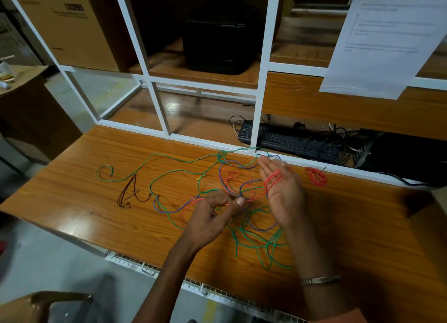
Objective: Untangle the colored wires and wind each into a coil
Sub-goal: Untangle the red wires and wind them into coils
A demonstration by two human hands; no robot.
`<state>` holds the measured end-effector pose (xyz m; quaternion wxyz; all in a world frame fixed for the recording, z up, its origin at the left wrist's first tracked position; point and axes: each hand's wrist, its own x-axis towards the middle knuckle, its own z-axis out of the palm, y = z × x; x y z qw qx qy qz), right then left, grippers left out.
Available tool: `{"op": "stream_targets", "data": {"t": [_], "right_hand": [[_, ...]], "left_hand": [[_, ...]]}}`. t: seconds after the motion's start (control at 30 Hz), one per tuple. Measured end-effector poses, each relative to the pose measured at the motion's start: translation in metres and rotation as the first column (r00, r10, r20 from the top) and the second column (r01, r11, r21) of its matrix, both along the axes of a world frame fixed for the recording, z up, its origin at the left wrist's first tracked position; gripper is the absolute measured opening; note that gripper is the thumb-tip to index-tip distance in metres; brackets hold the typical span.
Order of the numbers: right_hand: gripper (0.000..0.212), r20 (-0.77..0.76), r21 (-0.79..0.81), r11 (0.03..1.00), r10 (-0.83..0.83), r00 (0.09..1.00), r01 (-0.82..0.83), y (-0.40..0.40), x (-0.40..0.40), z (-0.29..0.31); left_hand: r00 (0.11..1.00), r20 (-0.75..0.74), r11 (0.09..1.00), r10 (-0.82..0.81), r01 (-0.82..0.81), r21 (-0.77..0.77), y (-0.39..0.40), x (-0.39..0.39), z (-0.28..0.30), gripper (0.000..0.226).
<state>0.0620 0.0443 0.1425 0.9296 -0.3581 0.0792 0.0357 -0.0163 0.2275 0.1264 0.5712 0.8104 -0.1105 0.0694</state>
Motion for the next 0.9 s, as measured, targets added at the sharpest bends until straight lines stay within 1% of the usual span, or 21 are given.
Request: {"op": "stream_targets", "data": {"t": [0.03, 0.07, 0.1, 0.13, 0.17, 0.23, 0.27, 0.33, 0.4, 0.43, 0.5, 0.57, 0.6, 0.63, 0.67, 0.7, 0.73, 0.8, 0.83, 0.87, 0.9], "right_hand": [[0.026, 0.003, -0.183, 0.983, 0.007, 1.0, -0.006, 0.004, -0.001, -0.001], [0.025, -0.003, -0.367, 0.93, 0.04, 0.999, -0.039, 0.008, -0.004, -0.003], [0.024, -0.033, -0.528, 0.843, 0.104, 0.994, -0.106, 0.01, -0.006, -0.007], [0.021, -0.09, -0.644, 0.737, 0.195, 0.977, -0.206, 0.011, -0.008, -0.009], [0.017, -0.167, -0.701, 0.633, 0.302, 0.938, -0.329, 0.012, -0.011, -0.011], [0.018, -0.314, -0.696, 0.483, 0.46, 0.83, -0.531, 0.014, -0.018, -0.011], [0.019, -0.362, -0.667, 0.45, 0.5, 0.786, -0.594, 0.014, -0.021, -0.011], [0.026, -0.396, -0.631, 0.4, 0.57, 0.719, -0.665, 0.012, -0.028, -0.003], [0.043, -0.423, -0.619, 0.302, 0.649, 0.632, -0.725, 0.005, -0.032, 0.002], [0.056, -0.438, -0.589, 0.254, 0.697, 0.567, -0.767, 0.002, -0.031, -0.001], [0.083, -0.435, -0.491, 0.158, 0.808, 0.398, -0.857, -0.001, -0.031, -0.001], [0.095, -0.372, -0.397, 0.065, 0.901, 0.225, -0.916, -0.001, -0.032, -0.003], [0.096, -0.335, -0.376, 0.03, 0.927, 0.166, -0.926, -0.001, -0.033, -0.004], [0.095, -0.294, -0.362, 0.016, 0.947, 0.131, -0.932, -0.001, -0.035, -0.003], [0.094, -0.23, -0.346, 0.036, 0.966, 0.122, -0.938, -0.002, -0.038, -0.001], [0.091, -0.129, -0.312, 0.091, 0.982, 0.137, -0.946, -0.003, -0.04, 0.0], [0.087, 0.002, -0.259, 0.174, 0.984, 0.179, -0.95, -0.004, -0.04, 0.001], [0.078, 0.271, -0.08, 0.34, 0.912, 0.308, -0.937, -0.007, -0.037, 0.002], [0.074, 0.38, 0.039, 0.392, 0.845, 0.377, -0.919, -0.009, -0.033, 0.002], [0.068, 0.453, 0.166, 0.44, 0.761, 0.465, -0.882, -0.01, -0.029, 0.006], [0.06, 0.469, 0.283, 0.505, 0.669, 0.577, -0.816, -0.011, -0.027, 0.01]], "left_hand": [[1.0, 0.017, 1.0, -0.012, 0.012, 0.018, -0.002, 0.0, 0.003, 0.03], [0.999, 0.038, 0.999, -0.013, 0.011, 0.033, -0.002, 0.001, 0.006, 0.027], [0.998, 0.06, 0.999, -0.008, 0.006, 0.041, -0.002, 0.003, 0.008, 0.025], [0.997, 0.081, 0.998, 0.001, -0.006, 0.055, -0.001, 0.006, 0.009, 0.022], [0.995, 0.103, 0.996, 0.014, -0.023, 0.083, 0.002, 0.009, 0.008, 0.02], [0.991, 0.128, 0.989, 0.04, -0.058, 0.136, 0.008, 0.012, 0.003, 0.018], [0.99, 0.127, 0.987, 0.057, -0.075, 0.139, 0.011, 0.013, 0.001, 0.02], [0.99, 0.112, 0.987, 0.088, -0.102, 0.124, 0.016, 0.014, -0.001, 0.027], [0.987, 0.119, 0.986, 0.111, -0.124, 0.114, 0.018, 0.014, -0.003, 0.035], [0.984, 0.127, 0.981, 0.126, -0.143, 0.13, 0.02, 0.015, -0.007, 0.039], [0.979, 0.103, 0.958, 0.174, -0.193, 0.213, 0.022, 0.021, -0.018, 0.047], [0.972, 0.023, 0.937, 0.233, -0.231, 0.263, 0.02, 0.024, -0.028, 0.054], [0.967, -0.005, 0.935, 0.254, -0.244, 0.257, 0.019, 0.024, -0.034, 0.055], [0.961, -0.018, 0.936, 0.275, -0.263, 0.236, 0.018, 0.024, -0.039, 0.054], [0.956, -0.034, 0.939, 0.293, -0.281, 0.199, 0.017, 0.023, -0.042, 0.054], [0.95, -0.068, 0.945, 0.306, -0.294, 0.147, 0.018, 0.024, -0.047, 0.053], [0.945, -0.123, 0.951, 0.304, -0.294, 0.096, 0.02, 0.024, -0.053, 0.051], [0.939, -0.206, 0.962, 0.274, -0.265, 0.069, 0.023, 0.025, -0.061, 0.049], [0.939, -0.231, 0.967, 0.256, -0.245, 0.076, 0.022, 0.025, -0.064, 0.05], [0.936, -0.251, 0.969, 0.247, -0.233, 0.084, 0.019, 0.024, -0.065, 0.052], [0.934, -0.262, 0.97, 0.243, -0.229, 0.083, 0.015, 0.022, -0.065, 0.053]]}}
